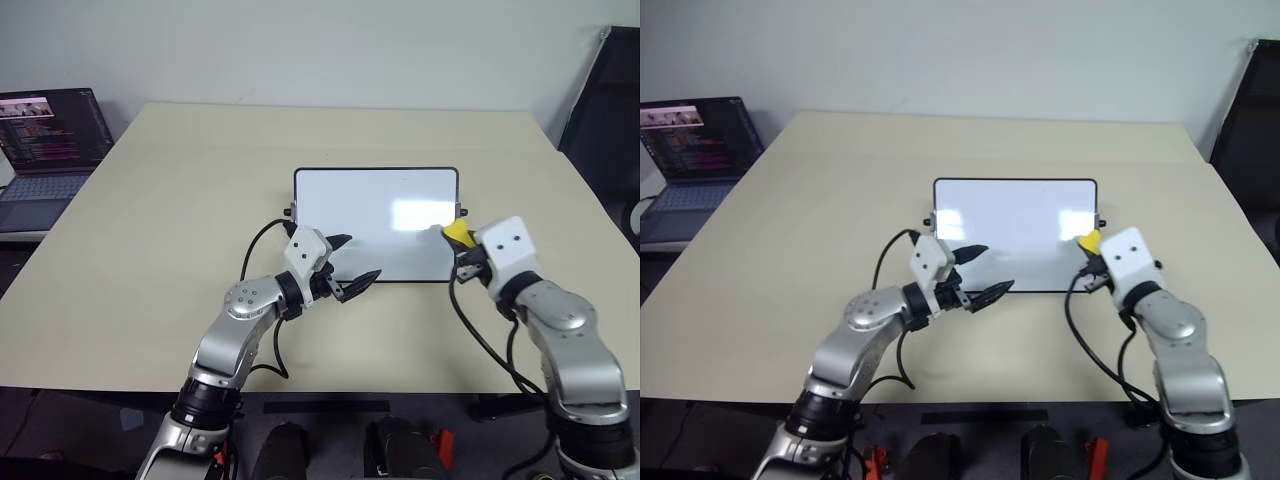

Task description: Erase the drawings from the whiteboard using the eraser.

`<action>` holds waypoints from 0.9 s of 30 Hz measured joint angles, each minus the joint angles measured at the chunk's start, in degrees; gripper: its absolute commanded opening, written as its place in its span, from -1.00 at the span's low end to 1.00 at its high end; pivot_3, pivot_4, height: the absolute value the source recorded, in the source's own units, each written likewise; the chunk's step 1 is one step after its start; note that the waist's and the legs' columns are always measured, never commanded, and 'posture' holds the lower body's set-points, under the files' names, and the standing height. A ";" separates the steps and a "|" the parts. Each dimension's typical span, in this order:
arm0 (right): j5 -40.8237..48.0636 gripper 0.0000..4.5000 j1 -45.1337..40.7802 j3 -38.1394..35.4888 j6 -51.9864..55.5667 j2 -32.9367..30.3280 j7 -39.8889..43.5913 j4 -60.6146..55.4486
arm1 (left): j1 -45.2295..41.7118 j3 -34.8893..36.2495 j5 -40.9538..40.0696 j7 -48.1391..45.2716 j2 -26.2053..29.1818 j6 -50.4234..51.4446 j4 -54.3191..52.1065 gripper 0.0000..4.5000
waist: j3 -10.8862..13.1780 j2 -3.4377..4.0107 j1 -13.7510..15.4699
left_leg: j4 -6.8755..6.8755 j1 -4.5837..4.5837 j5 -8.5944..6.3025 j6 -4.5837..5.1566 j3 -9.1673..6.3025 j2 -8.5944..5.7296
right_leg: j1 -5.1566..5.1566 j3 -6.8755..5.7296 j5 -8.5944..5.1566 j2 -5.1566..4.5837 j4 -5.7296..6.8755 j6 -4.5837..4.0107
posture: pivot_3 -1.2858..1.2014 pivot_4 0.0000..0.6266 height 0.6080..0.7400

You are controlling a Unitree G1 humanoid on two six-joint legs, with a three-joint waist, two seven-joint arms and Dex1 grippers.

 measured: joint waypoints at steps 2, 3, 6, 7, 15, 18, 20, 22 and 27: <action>1.26 -0.61 1.73 -3.73 3.39 -0.23 0.14 -1.46 | -1.96 -0.33 -0.59 -3.76 0.10 -1.67 3.48 1.00 | 0.00 0.00 -0.16 | 0.00 0.00 0.00 0.00 -0.02 0.03 | -0.01 0.00 0.00 0.05 0.02 0.00 | 0.03 -0.52 1.00; 1.78 -0.61 2.70 -5.96 5.22 -0.22 0.18 -2.04 | -3.48 -1.05 -0.88 -6.35 0.19 -2.93 5.57 1.00 | 0.00 0.00 -0.09 | 0.00 0.00 0.00 0.00 -0.04 0.03 | -0.01 -0.02 0.00 0.07 0.03 -0.01 | 0.03 -0.52 1.00; 3.99 -0.61 2.72 -12.50 10.61 3.18 -1.25 -2.57 | -6.34 -2.49 -1.19 -12.41 0.13 -6.03 9.59 1.00 | 0.00 0.01 -0.29 | 0.01 0.03 0.00 0.00 0.02 0.03 | -0.01 0.05 0.00 0.08 0.06 0.00 | 0.03 -0.52 1.00; 4.50 -0.61 2.73 -13.48 11.69 3.71 -1.58 -2.52 | -6.82 -2.88 -1.22 -13.95 0.15 -6.68 10.60 1.00 | 0.00 0.01 -0.33 | 0.01 0.04 0.00 0.00 0.02 0.03 | -0.01 0.06 0.00 0.08 0.07 0.00 | 0.03 -0.52 1.00; 8.72 -0.61 0.85 -14.87 14.63 4.87 -3.16 1.19 | -10.00 -5.96 0.13 -22.72 -0.02 -12.79 19.16 1.00 | 0.01 0.03 -0.26 | 0.01 0.00 0.00 0.00 0.01 0.02 | -0.01 0.05 0.00 0.07 0.02 0.00 | 0.03 -0.52 1.00; 9.94 -0.61 0.63 -14.58 14.58 4.59 -3.14 2.63 | -10.42 -6.03 0.25 -23.32 -0.32 -13.78 20.13 1.00 | 0.01 0.03 -0.25 | 0.00 -0.01 0.00 0.01 0.01 0.03 | -0.02 0.04 0.00 0.07 0.02 0.01 | 0.03 -0.52 1.00; 10.47 -0.61 0.62 -13.84 14.56 4.04 -3.09 3.92 | -10.43 -6.04 0.43 -23.69 -0.31 -13.94 20.31 1.00 | 0.01 0.03 -0.26 | 0.00 -0.01 0.00 0.01 0.00 0.03 | -0.02 0.04 0.00 0.08 0.02 0.01 | 0.03 -0.52 1.00; 10.58 -0.61 0.62 -13.48 14.41 3.61 -3.06 5.18 | -10.43 -6.05 0.59 -23.71 -0.29 -14.00 20.37 1.00 | 0.01 0.03 -0.24 | 0.00 -0.01 0.00 0.01 -0.01 0.03 | -0.02 0.03 0.00 0.08 0.03 0.01 | 0.03 -0.52 1.00; 10.72 0.06 0.92 -12.99 12.93 2.33 -3.09 7.51 | -10.42 -6.04 0.95 -23.67 -0.27 -14.03 20.37 1.00 | 0.01 0.03 -0.24 | 0.01 -0.01 0.00 0.01 0.00 0.03 | -0.02 0.04 0.00 0.08 0.03 0.01 | 0.03 -0.52 1.00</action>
